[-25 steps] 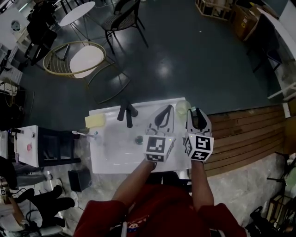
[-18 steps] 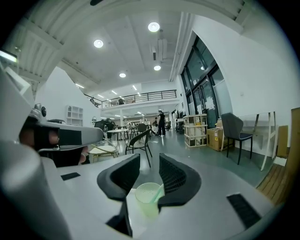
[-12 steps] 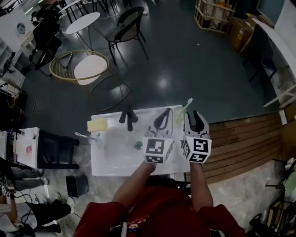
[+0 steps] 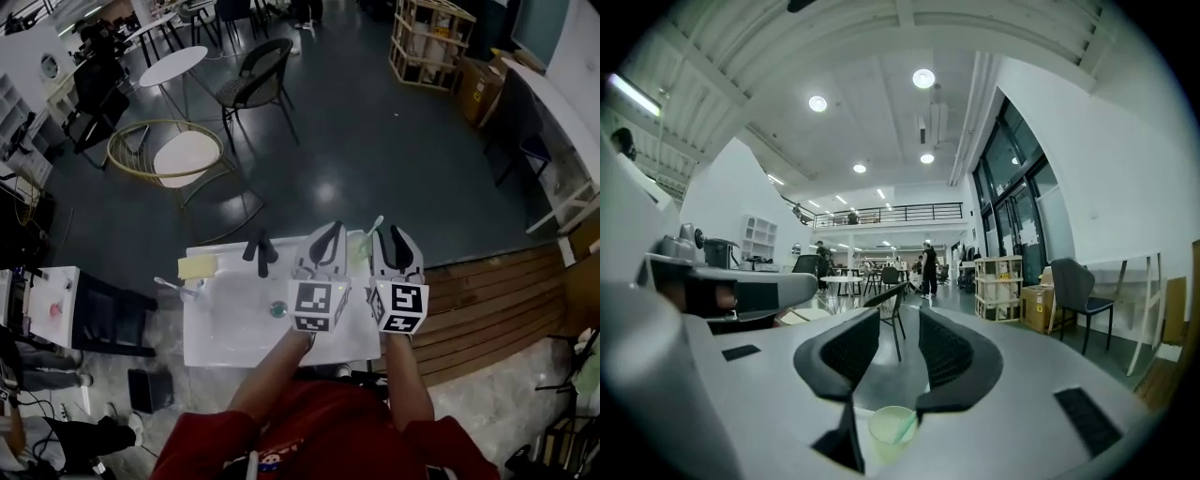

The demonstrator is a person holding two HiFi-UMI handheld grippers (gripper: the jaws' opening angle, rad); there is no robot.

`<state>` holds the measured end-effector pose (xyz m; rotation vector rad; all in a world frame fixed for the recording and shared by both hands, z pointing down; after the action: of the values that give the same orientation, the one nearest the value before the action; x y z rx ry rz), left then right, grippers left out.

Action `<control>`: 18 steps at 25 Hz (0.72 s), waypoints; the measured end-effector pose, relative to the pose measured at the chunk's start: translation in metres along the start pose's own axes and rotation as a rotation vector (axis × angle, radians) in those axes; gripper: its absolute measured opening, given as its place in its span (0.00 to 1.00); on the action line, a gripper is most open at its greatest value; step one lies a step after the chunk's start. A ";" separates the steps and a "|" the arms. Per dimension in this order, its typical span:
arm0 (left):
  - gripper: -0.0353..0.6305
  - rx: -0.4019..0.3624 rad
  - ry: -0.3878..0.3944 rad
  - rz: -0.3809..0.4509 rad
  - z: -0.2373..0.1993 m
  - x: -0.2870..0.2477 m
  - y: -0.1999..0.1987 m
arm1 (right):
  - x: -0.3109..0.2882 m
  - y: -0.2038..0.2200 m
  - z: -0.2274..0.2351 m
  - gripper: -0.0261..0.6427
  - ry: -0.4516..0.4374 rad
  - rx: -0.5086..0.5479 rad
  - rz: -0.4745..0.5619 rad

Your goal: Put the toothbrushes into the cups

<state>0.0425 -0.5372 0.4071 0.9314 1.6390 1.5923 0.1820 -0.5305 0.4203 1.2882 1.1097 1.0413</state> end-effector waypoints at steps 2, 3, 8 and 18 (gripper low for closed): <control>0.09 -0.008 -0.001 0.013 -0.001 0.000 -0.002 | 0.000 -0.006 -0.002 0.23 -0.010 0.015 0.013; 0.09 -0.010 -0.003 0.019 -0.003 0.000 -0.004 | -0.001 -0.009 -0.002 0.23 -0.012 0.020 0.020; 0.09 -0.010 -0.014 0.025 -0.008 0.002 -0.008 | 0.000 -0.018 -0.005 0.22 -0.023 0.025 0.042; 0.09 -0.009 -0.009 0.026 -0.007 0.003 -0.010 | 0.002 -0.026 -0.010 0.19 -0.034 0.023 0.073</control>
<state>0.0346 -0.5386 0.3971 0.9581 1.6185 1.6095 0.1721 -0.5277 0.3941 1.3691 1.0586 1.0595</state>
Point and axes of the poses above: the fingertips, and each gripper's own axes: x backward along the fingers, z to its right, y out of its underside, the point moved 7 cm from there along x, backward along the fingers, and after that the axes turned 4 degrees about y, right-handed, at the moved point
